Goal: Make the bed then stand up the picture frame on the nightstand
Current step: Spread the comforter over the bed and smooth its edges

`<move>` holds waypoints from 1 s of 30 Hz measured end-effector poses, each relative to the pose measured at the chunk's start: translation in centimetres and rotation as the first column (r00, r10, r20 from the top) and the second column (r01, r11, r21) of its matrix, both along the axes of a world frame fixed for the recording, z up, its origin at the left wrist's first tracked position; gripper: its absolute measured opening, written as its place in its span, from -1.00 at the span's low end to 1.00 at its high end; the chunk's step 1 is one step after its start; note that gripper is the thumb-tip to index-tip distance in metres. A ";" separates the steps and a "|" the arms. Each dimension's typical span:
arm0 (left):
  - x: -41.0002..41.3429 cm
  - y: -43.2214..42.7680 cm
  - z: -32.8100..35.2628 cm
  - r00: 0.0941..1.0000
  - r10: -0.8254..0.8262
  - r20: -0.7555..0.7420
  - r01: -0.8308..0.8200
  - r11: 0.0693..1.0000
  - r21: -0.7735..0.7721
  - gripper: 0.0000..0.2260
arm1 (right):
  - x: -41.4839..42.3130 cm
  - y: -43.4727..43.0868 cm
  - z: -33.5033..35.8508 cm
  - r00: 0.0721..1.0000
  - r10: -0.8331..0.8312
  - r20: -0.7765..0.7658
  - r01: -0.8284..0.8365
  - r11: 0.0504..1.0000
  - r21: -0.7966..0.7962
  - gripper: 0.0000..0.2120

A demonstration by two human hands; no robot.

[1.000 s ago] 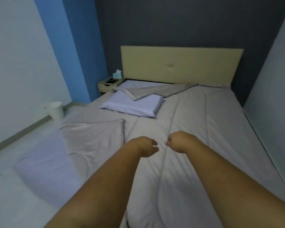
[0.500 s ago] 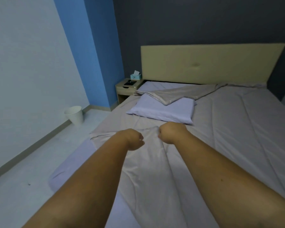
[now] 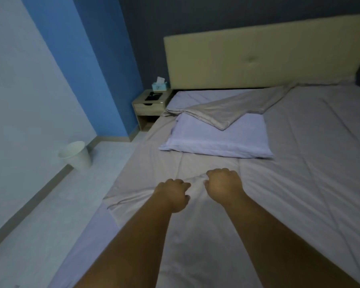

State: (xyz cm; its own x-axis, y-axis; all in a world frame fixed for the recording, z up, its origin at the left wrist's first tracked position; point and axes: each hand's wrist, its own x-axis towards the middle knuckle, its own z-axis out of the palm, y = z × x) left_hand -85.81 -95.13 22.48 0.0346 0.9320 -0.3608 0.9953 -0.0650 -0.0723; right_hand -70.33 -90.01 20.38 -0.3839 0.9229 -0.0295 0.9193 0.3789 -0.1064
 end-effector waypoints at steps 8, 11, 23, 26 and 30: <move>-3.5 13.4 -12.7 0.964 -0.217 0.155 0.203 0.974 0.100 -0.51 | -2.6 7.8 -11.4 0.966 -0.248 -0.075 0.253 0.966 0.057 -0.59; -4.3 17.3 -18.3 0.943 -0.293 0.160 0.275 0.953 0.125 -0.50 | -2.9 9.6 -16.4 0.940 -0.334 -0.070 0.337 0.940 0.047 -0.57; -5.1 23.3 -33.4 0.936 -0.308 0.173 0.274 0.941 0.197 -0.53 | 0.6 9.1 -31.0 0.832 -0.550 -0.067 0.551 0.835 -0.014 -0.51; -5.2 23.1 -33.9 0.927 -0.340 0.161 0.275 0.904 0.329 -0.54 | 0.7 8.9 -31.8 0.841 -0.533 -0.096 0.539 0.842 0.042 -0.56; -5.1 23.2 -32.7 0.931 -0.337 0.143 0.271 0.897 0.350 -0.58 | 0.6 8.5 -30.9 0.843 -0.527 -0.108 0.535 0.843 0.055 -0.60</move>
